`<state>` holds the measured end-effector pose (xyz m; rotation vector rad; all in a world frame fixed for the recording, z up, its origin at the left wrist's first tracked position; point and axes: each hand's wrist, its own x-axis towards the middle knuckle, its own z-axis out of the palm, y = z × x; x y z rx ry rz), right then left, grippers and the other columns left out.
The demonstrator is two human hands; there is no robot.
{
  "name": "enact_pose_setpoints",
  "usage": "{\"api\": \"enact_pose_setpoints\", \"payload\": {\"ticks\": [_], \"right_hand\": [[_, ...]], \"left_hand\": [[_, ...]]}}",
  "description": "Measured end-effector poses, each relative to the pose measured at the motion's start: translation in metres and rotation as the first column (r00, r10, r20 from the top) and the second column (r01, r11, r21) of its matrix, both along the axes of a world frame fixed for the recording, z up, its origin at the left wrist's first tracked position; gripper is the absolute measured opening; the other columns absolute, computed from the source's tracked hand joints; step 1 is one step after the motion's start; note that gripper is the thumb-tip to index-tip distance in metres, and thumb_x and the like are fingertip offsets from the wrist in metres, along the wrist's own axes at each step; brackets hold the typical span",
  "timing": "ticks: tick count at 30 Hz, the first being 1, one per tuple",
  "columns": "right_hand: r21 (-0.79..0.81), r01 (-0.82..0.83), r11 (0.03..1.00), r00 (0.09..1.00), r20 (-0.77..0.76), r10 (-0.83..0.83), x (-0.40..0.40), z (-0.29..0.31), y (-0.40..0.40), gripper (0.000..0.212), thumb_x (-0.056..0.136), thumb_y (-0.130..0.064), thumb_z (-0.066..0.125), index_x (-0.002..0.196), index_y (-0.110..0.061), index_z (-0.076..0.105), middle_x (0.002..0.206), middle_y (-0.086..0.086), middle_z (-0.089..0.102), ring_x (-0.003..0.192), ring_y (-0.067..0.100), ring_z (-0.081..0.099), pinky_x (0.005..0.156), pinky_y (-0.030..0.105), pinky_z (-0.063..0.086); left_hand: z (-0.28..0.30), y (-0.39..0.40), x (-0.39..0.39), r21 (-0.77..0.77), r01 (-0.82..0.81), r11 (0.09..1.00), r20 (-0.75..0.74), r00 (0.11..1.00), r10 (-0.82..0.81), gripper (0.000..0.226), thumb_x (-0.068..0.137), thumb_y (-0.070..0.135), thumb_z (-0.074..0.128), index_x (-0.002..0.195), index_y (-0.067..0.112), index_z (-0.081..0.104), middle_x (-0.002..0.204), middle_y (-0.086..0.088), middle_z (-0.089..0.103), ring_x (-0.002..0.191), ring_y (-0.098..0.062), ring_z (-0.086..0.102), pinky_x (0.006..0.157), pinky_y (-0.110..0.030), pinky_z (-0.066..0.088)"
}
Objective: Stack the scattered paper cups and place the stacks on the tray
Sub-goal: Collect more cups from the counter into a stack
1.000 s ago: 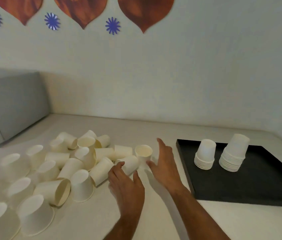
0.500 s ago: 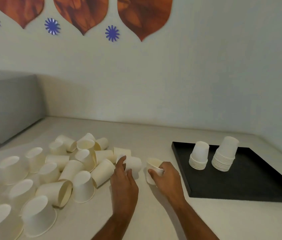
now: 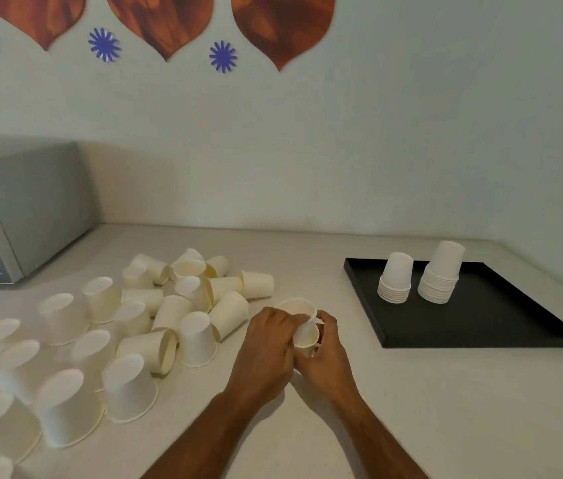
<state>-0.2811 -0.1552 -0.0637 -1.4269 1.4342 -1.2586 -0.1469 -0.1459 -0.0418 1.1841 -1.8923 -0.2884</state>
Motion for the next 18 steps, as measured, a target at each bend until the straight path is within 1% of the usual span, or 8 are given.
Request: {"api": "enact_pose_setpoints", "payload": {"ticks": [2,4,6,9,12,14,16,18], "right_hand": [[0.012,-0.015,1.000,0.997,0.071,0.015,0.007,-0.002,0.008,0.102,0.041,-0.088,0.075,0.128,-0.052,0.035,0.119,-0.022,0.058,0.102,0.011,0.064,0.080,0.027,0.059],[0.026,-0.024,0.999,0.994,0.107,0.021,0.014,-0.003,0.015,0.098,0.049,-0.072,0.085,0.130,-0.051,0.035,0.115,-0.025,0.058,0.102,0.010,0.064,0.073,0.022,0.058],[0.007,-0.002,1.000,0.997,0.080,0.002,0.019,-0.004,0.020,0.087,0.057,-0.058,0.089,0.128,-0.046,0.040,0.114,-0.025,0.060,0.103,0.007,0.064,0.070,0.015,0.055],[-0.026,0.010,1.000,0.999,0.048,-0.009,0.022,-0.004,0.023,0.070,0.069,-0.033,0.090,0.123,-0.037,0.045,0.118,-0.024,0.057,0.107,-0.006,0.058,0.070,0.006,0.049],[-0.040,0.007,0.999,1.000,0.009,-0.007,0.024,0.002,0.026,0.071,0.071,-0.046,0.084,0.127,-0.032,0.043,0.122,-0.024,0.052,0.110,0.000,0.057,0.074,0.002,0.046],[-0.046,-0.005,0.999,0.999,0.048,0.007,0.026,0.003,0.027,0.083,0.064,-0.061,0.080,0.129,-0.025,0.042,0.127,-0.015,0.053,0.116,0.010,0.057,0.083,0.006,0.047],[-0.050,0.000,0.999,0.998,0.056,0.003,0.027,0.004,0.029,0.097,0.054,-0.071,0.078,0.130,-0.021,0.044,0.130,-0.008,0.055,0.119,0.018,0.057,0.096,0.019,0.049],[-0.049,-0.007,0.999,0.996,0.089,0.011,0.026,0.004,0.029,0.118,0.041,-0.088,0.072,0.131,-0.018,0.044,0.131,0.000,0.056,0.120,0.023,0.057,0.103,0.034,0.049]], "left_hand": [[-0.005,0.001,0.010,-0.072,0.055,0.996,0.185,0.982,-0.041,0.035,0.100,0.024,0.042,0.129,0.026,0.062,0.125,0.008,0.060,0.114,-0.006,0.044,0.103,-0.026,0.037],[-0.007,0.003,0.019,-0.065,0.103,0.993,0.264,0.961,-0.082,0.037,0.096,0.024,0.041,0.124,0.026,0.066,0.122,0.007,0.061,0.115,-0.009,0.045,0.103,-0.030,0.037],[-0.008,0.001,0.028,-0.119,0.085,0.989,0.254,0.966,-0.053,0.039,0.093,0.022,0.041,0.120,0.022,0.068,0.123,0.005,0.062,0.118,-0.011,0.046,0.104,-0.032,0.039],[-0.001,-0.016,0.040,-0.191,-0.081,0.978,0.168,0.979,0.114,0.035,0.093,0.017,0.046,0.120,0.018,0.069,0.126,-0.001,0.064,0.125,-0.018,0.051,0.107,-0.040,0.042],[0.013,-0.040,0.047,-0.187,-0.268,0.945,0.349,0.881,0.319,0.042,0.088,0.007,0.066,0.129,0.017,0.063,0.139,-0.006,0.060,0.142,-0.029,0.038,0.116,-0.047,0.031],[0.018,-0.050,0.050,-0.125,-0.310,0.943,0.521,0.788,0.328,0.049,0.089,0.012,0.066,0.136,0.020,0.056,0.148,-0.004,0.052,0.151,-0.032,0.020,0.121,-0.052,0.017],[0.019,-0.058,0.053,-0.108,-0.332,0.937,0.626,0.710,0.323,0.046,0.092,0.017,0.062,0.137,0.021,0.054,0.148,-0.004,0.051,0.153,-0.033,0.015,0.121,-0.054,0.009],[0.021,-0.064,0.053,-0.126,-0.338,0.933,0.676,0.659,0.331,0.042,0.094,0.020,0.061,0.135,0.021,0.055,0.144,-0.004,0.054,0.148,-0.032,0.026,0.121,-0.052,0.014]]}}
